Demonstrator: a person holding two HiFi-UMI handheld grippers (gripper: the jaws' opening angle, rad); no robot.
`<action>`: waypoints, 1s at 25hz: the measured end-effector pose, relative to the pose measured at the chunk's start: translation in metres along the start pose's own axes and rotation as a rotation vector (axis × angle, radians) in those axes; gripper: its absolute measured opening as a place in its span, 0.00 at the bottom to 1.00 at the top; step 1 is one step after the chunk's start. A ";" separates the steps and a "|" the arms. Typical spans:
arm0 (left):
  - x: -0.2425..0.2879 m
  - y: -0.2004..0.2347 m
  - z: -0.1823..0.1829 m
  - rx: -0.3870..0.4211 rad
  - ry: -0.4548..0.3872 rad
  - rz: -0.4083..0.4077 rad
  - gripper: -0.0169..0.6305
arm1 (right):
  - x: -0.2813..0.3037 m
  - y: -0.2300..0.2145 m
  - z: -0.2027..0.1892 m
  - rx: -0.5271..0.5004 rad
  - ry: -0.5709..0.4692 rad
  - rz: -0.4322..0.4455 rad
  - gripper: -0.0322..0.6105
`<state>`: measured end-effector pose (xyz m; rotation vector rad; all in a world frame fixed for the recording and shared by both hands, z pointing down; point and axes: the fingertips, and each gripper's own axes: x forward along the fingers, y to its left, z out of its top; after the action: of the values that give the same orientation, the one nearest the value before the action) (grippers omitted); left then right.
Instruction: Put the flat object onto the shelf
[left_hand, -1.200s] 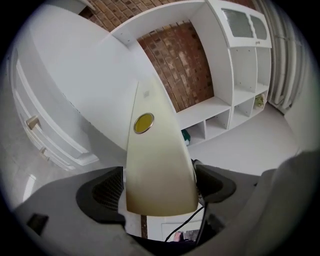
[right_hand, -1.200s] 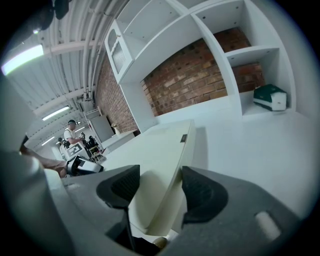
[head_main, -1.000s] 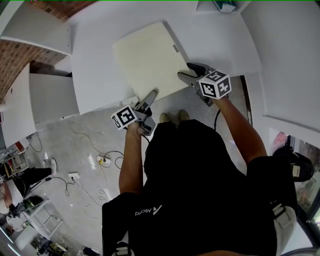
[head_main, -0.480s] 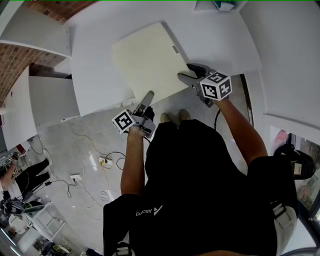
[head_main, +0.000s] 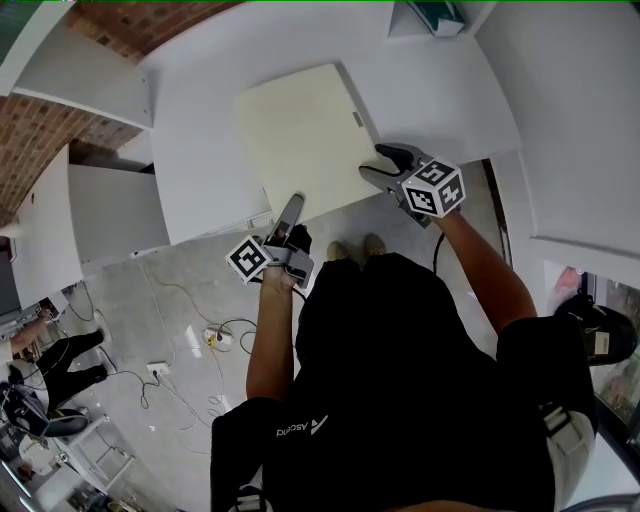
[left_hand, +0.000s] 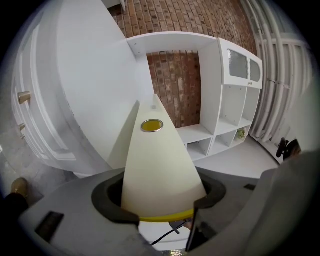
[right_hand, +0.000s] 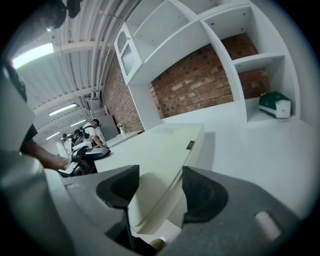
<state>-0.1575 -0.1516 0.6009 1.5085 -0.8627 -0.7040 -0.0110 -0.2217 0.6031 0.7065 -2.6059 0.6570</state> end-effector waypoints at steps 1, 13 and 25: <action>0.001 -0.002 0.001 -0.002 -0.001 0.004 0.45 | -0.001 0.000 0.002 -0.004 -0.003 0.001 0.46; 0.013 -0.047 0.012 -0.082 -0.025 -0.042 0.45 | -0.034 -0.003 0.066 -0.192 -0.116 -0.052 0.46; 0.019 -0.156 0.027 0.022 0.035 -0.089 0.45 | -0.120 0.065 0.180 -0.585 -0.377 -0.091 0.46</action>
<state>-0.1501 -0.1784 0.4437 1.5820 -0.7833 -0.7326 0.0116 -0.2205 0.3784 0.7980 -2.8544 -0.2987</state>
